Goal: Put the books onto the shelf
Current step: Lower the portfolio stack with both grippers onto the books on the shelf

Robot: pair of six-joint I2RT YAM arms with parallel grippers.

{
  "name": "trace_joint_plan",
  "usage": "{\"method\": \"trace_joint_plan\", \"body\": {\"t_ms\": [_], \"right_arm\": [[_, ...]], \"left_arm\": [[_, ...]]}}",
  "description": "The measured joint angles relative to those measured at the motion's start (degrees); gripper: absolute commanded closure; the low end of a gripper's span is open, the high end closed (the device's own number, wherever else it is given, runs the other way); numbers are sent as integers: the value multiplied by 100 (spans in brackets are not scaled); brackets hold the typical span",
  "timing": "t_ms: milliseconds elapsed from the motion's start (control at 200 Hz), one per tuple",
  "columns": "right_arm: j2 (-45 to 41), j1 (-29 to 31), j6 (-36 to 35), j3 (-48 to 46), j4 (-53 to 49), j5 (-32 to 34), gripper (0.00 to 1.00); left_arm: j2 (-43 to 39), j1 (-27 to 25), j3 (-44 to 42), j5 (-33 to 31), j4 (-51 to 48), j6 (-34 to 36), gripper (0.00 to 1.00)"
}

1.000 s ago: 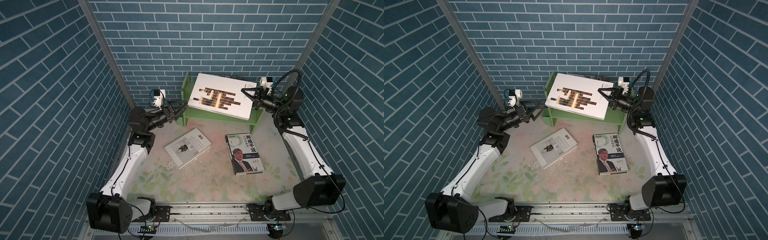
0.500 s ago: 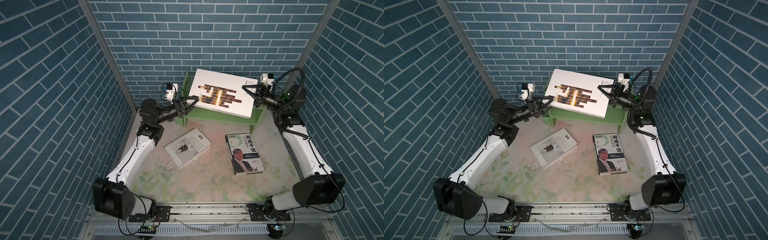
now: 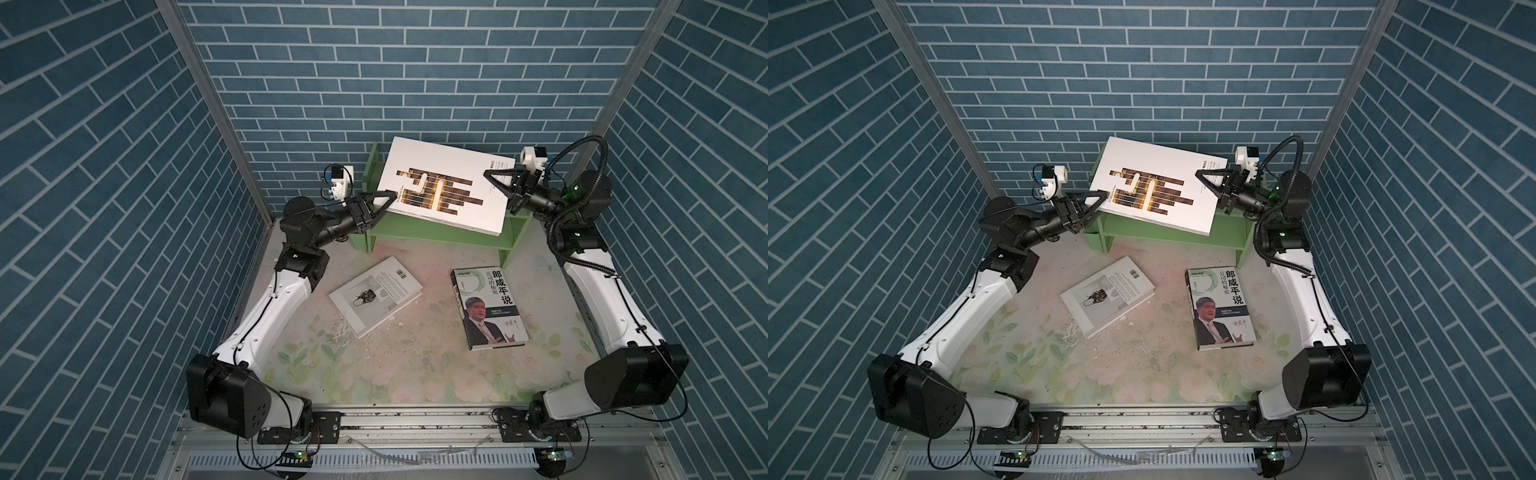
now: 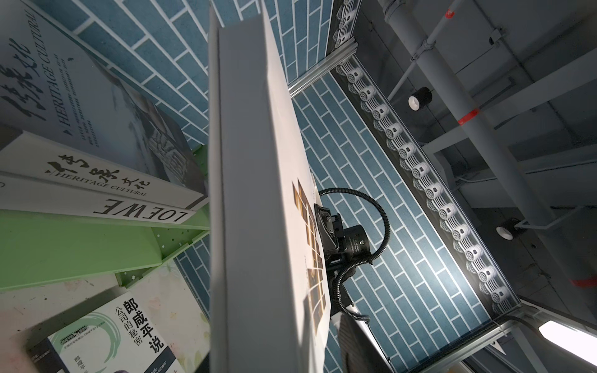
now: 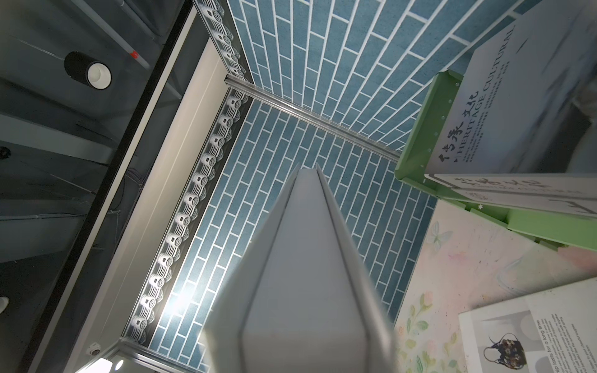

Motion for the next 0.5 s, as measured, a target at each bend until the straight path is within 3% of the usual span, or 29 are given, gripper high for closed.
{"method": "trace_joint_plan", "body": {"t_ms": [320, 500], "right_arm": [[229, -44, 55, 175, 116, 13, 83], [435, -129, 70, 199, 262, 321, 61]], "left_arm": [[411, -129, 361, -304, -11, -273, 72], [741, -216, 776, -551, -146, -404, 74]]}}
